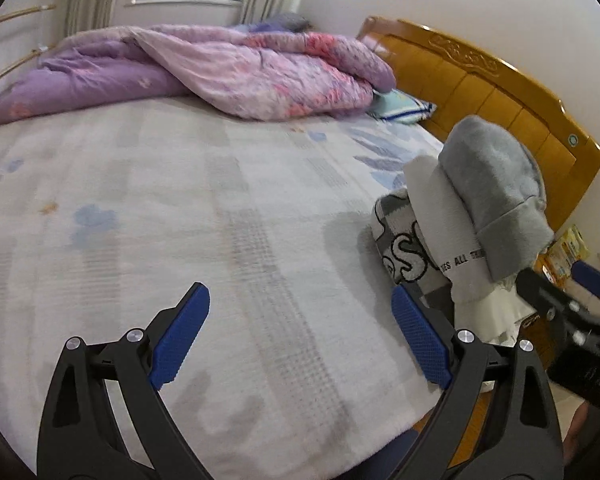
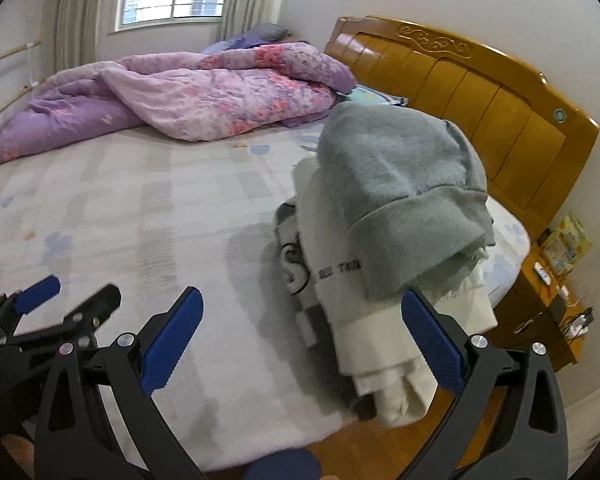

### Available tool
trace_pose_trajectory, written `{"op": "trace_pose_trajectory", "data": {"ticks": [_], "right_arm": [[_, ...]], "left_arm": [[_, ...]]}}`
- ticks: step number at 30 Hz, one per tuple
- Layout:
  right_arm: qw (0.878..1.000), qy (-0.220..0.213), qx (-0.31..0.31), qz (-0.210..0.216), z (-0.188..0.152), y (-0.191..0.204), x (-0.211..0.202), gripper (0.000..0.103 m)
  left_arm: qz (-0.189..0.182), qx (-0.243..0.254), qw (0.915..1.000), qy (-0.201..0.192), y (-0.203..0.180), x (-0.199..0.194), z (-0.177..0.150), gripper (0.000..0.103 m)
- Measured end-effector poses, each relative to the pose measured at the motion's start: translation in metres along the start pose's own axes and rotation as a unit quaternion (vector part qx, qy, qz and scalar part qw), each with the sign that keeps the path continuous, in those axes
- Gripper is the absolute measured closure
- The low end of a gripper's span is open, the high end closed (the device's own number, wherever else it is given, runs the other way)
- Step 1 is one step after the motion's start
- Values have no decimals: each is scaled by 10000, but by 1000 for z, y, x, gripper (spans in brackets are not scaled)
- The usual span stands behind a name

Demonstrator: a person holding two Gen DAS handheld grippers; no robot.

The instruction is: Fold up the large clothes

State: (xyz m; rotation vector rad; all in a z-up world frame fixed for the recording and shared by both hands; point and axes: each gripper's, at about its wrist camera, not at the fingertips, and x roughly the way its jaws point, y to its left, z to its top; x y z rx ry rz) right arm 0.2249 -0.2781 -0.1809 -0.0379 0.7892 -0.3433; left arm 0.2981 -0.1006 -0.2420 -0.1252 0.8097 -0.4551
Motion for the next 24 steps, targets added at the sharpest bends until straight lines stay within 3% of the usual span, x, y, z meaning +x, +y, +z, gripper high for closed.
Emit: {"op": "trace_pose_trajectory", "data": {"ticks": [7,13,19,24], "right_arm": [[9979,-427,-192,450,-8,21,-63,7],[9928,-690,-197,960,-17,35,-100,7],[9849,-1007,-248,1390,-20,42,-137,7],[9788,-1273,-217,1588,-24,41,-166,7]], "left_arm": [[269,-32,9985,-469,9,-77,-9,9],[882,63,9924,-857,20,-138,-20,8],[1338,34,9835,-1217,23,-192,-30,5],[1674,310,9735,-1528,8,-226,-31,5]]}}
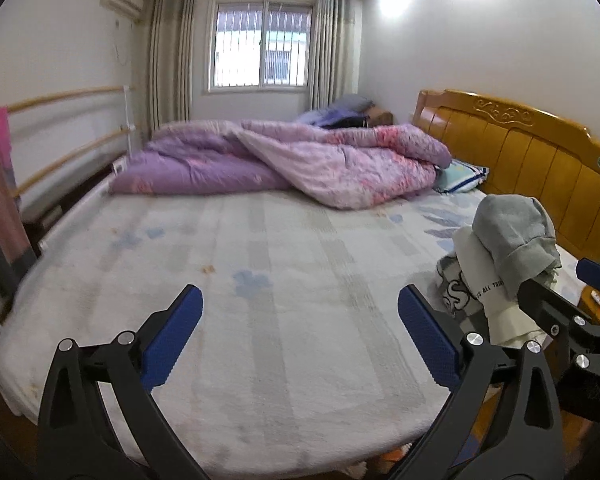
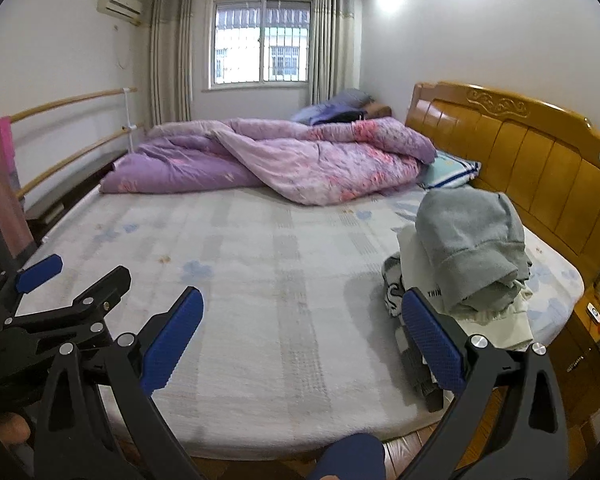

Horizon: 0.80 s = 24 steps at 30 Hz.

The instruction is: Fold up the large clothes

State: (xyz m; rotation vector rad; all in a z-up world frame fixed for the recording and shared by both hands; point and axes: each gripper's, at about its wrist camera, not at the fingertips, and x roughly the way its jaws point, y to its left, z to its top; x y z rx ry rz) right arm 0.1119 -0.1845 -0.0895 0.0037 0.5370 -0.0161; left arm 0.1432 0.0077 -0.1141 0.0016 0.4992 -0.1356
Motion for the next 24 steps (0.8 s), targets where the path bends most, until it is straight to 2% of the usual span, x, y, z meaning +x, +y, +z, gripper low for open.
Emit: {"op": "trace_pose_trajectory", "data": {"ticks": [6,18,24], "right_arm": [[9995,-314,75,-21,3,-6,-32,7],[9962,-801,200,-289,7,-27,-83,7],[9948,-929,188,-380,9,-29,-94,7]], "left_arm": [[-36,68,9992,-389,-10,-35,11,5],[-188,237,9967,-757,-32,-76,25,5],[-140,326,9951,-922,-35,-91,27,5]]}}
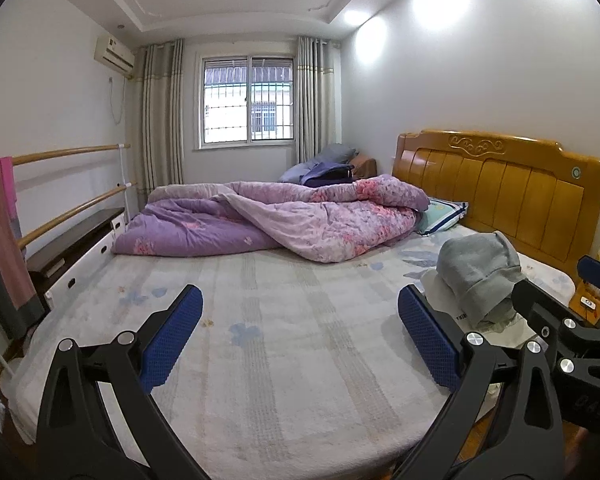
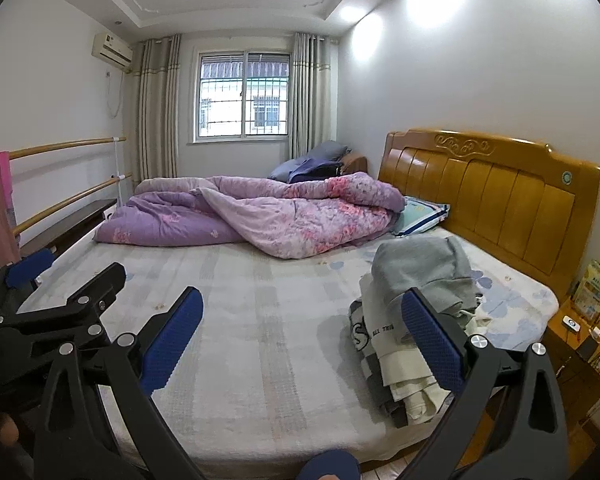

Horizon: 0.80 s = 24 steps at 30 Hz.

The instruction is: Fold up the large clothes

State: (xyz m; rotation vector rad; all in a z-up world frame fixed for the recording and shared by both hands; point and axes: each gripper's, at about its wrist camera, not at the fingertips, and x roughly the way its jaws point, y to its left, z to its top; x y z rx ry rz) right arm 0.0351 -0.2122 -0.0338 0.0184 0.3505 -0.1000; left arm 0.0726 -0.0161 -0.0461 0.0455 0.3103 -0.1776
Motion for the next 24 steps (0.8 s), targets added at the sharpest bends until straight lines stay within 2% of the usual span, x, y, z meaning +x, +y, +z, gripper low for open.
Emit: {"op": "trace_pose_trajectory", "data": {"ticks": [8,24], "right_arm": [[10000,-84,37,-20,4,-3,-5,7],[9999,-143,18,26,5,0,-5,7]], "left_arm": [[-65,-82,9999,-113,3,-11,2,5],[9,-112,9997,-203,8,-8,5,5]]}}
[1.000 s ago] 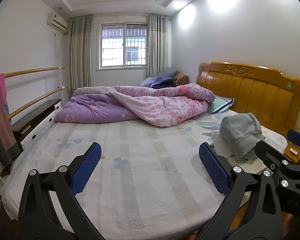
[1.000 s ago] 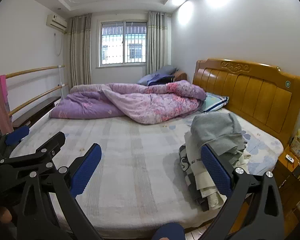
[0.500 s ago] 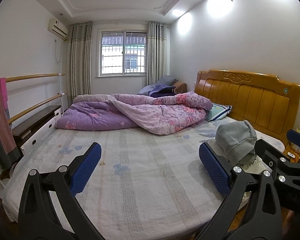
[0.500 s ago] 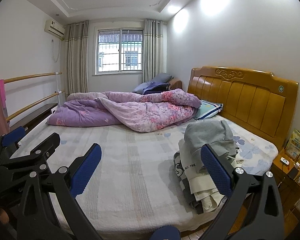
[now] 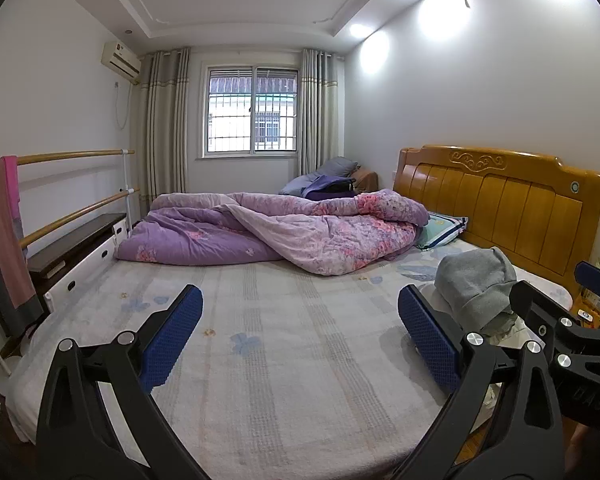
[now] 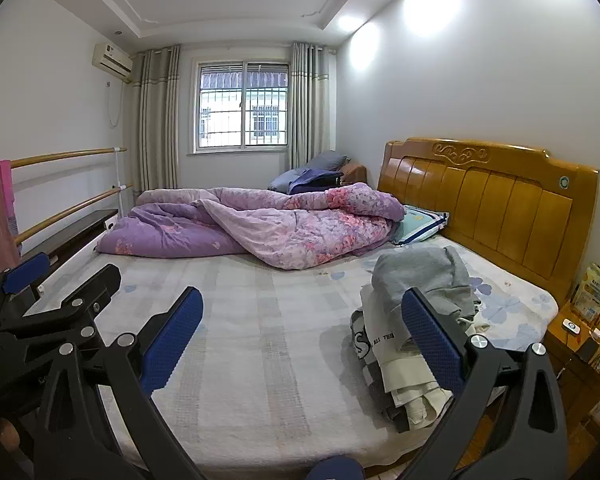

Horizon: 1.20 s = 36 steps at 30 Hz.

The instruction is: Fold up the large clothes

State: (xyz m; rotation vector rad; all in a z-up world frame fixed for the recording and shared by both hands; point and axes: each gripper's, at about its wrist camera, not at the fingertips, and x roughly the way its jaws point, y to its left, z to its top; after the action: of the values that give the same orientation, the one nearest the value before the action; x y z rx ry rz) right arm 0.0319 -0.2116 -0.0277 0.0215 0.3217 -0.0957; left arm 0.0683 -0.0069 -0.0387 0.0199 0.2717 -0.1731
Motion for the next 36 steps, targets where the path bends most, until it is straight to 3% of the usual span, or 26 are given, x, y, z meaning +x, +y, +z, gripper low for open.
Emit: {"op": "trace_pose_trajectory", "data": {"ticks": [36], "right_arm": [[10000,68,18,64,3,-7,10,7]], "left_arm": [[2,15,10000,73,1,9,1,5]]}}
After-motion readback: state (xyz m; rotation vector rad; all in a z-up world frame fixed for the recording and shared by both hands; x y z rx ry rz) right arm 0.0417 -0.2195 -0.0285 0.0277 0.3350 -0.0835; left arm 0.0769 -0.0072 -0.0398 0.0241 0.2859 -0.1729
